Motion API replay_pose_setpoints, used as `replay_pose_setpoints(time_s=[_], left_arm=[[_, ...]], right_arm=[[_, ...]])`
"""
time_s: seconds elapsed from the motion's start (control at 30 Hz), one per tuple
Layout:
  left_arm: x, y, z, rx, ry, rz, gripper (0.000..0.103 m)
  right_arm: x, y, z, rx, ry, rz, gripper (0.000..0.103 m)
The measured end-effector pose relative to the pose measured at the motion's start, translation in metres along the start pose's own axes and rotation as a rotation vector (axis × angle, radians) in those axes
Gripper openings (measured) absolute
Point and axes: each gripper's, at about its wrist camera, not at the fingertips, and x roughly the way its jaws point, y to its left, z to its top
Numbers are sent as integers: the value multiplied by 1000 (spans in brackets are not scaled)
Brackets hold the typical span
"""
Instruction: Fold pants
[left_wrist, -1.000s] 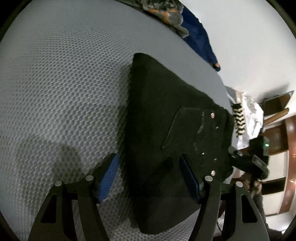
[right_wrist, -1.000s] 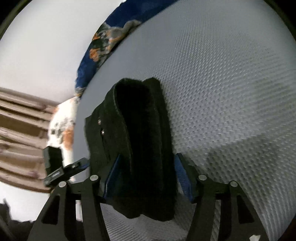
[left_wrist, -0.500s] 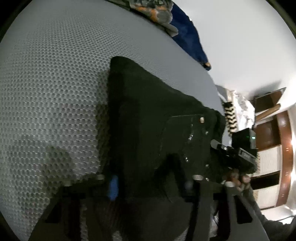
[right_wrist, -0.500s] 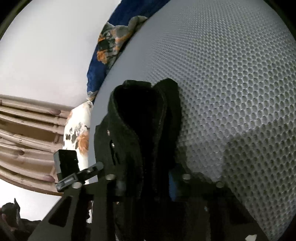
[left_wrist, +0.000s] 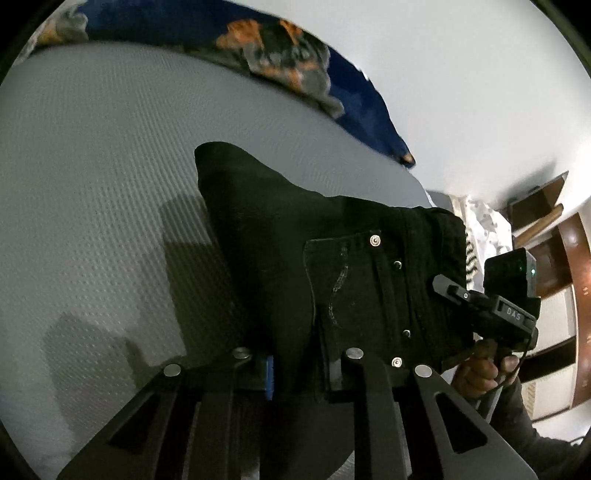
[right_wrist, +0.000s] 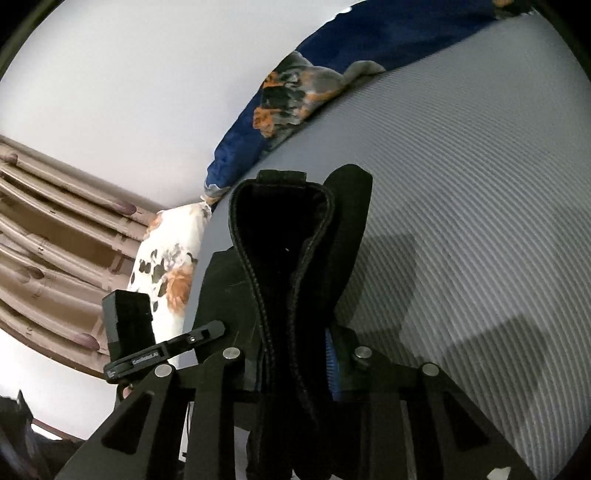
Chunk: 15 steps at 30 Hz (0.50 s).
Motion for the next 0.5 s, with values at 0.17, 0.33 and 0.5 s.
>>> replay_pose_setpoints(time_s=[0.17, 0.33, 0.5], left_arm=[[-4, 12, 29, 8, -36, 57, 18], [0, 28, 60, 2, -56, 83, 18], [10, 40, 81, 1, -63, 99, 18]], right_arm=[[31, 6, 27, -15, 12, -2, 24], [51, 7, 52, -20, 10, -2, 23], [65, 5, 68, -29, 10, -32, 23]])
